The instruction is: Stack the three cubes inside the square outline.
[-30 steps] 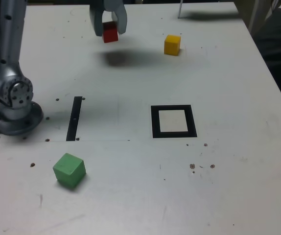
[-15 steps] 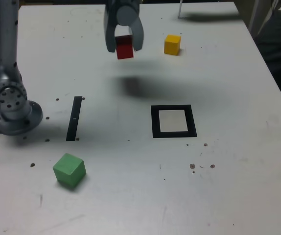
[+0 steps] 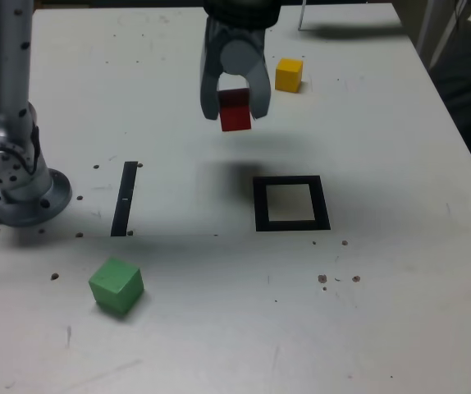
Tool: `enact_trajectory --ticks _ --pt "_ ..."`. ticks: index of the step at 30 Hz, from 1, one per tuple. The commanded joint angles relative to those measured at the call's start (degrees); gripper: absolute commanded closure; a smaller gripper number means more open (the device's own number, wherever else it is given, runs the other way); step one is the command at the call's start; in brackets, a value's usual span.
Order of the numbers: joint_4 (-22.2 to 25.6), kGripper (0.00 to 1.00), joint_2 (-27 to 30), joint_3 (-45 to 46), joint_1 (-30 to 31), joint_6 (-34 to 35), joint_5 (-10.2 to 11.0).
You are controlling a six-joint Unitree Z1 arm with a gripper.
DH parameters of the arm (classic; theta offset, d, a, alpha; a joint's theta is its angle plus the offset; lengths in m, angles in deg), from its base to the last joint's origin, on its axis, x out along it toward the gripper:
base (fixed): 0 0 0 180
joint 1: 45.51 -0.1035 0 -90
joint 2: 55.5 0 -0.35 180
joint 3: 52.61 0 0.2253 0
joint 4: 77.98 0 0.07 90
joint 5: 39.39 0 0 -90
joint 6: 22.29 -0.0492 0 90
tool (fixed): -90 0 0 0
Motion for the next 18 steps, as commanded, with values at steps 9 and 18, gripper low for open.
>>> enact_trajectory --ticks 9,18 --pt "-1.58 0.70 -3.50 -1.88 6.04 3.51 -1.15" --pt "-3.32 0.70 -6.66 -2.59 10.93 5.77 -3.03"
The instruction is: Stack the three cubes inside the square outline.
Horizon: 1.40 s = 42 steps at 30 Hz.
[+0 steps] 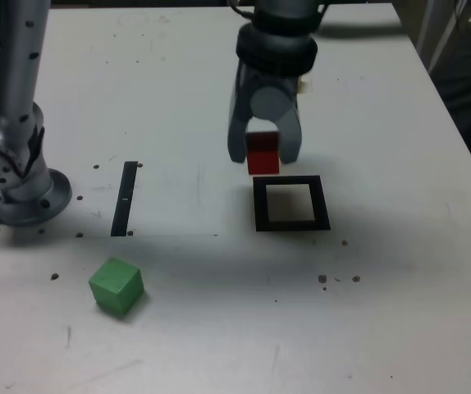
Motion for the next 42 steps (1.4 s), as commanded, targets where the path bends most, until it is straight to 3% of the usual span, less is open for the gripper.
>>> enact_trajectory --ticks 1,26,28,33,35,42 --pt "-0.59 0.70 -1.21 -0.34 0.68 0.25 -0.49" --pt "-3.89 0.68 -7.09 -1.66 0.78 0.18 -1.02" --pt "-4.14 0.57 -7.24 -1.47 0.63 -0.05 -1.02" --pt "-5.26 0.07 -7.38 -0.47 0.43 -0.77 -1.20" --pt "-5.54 0.01 -7.36 -0.15 0.35 -0.80 -1.29" --pt "-6.04 0.00 -7.01 0.30 0.16 -0.80 -1.33"
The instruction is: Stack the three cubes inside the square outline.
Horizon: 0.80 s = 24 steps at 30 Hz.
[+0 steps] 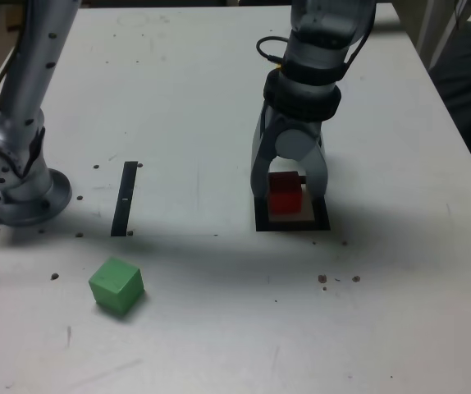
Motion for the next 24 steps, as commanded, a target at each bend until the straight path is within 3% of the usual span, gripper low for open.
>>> enact_trajectory --ticks 1,6,12,24 --pt "-0.24 0.00 0.28 0.30 -0.17 -0.06 0.01" --pt "-0.55 0.00 2.23 1.15 -0.75 -0.06 1.12" --pt "0.02 0.00 5.46 2.18 -3.68 -1.26 4.08" --pt "0.09 0.00 7.66 1.86 -14.96 -12.92 7.41"
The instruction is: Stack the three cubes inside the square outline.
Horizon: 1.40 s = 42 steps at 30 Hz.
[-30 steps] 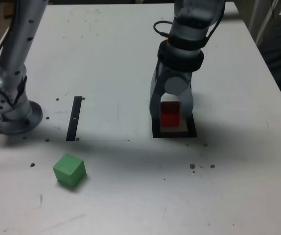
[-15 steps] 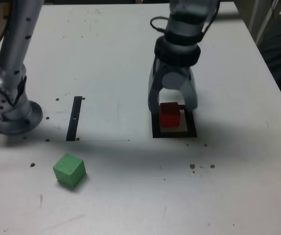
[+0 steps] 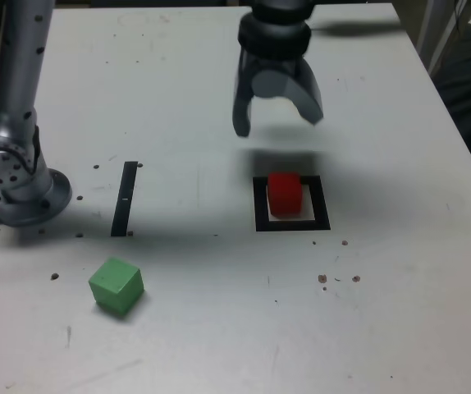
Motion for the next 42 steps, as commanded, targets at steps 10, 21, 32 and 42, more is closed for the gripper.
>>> enact_trajectory --ticks 10,21,32,42 --pt "-0.03 0.00 -2.08 -5.68 -11.57 -17.36 0.87" --pt "2.57 0.00 -8.51 -15.53 -18.41 -32.51 1.08" --pt "5.98 0.00 -16.75 -25.79 -20.71 -36.98 1.14" --pt "8.37 0.12 -22.43 -32.30 -20.77 -35.60 2.90"
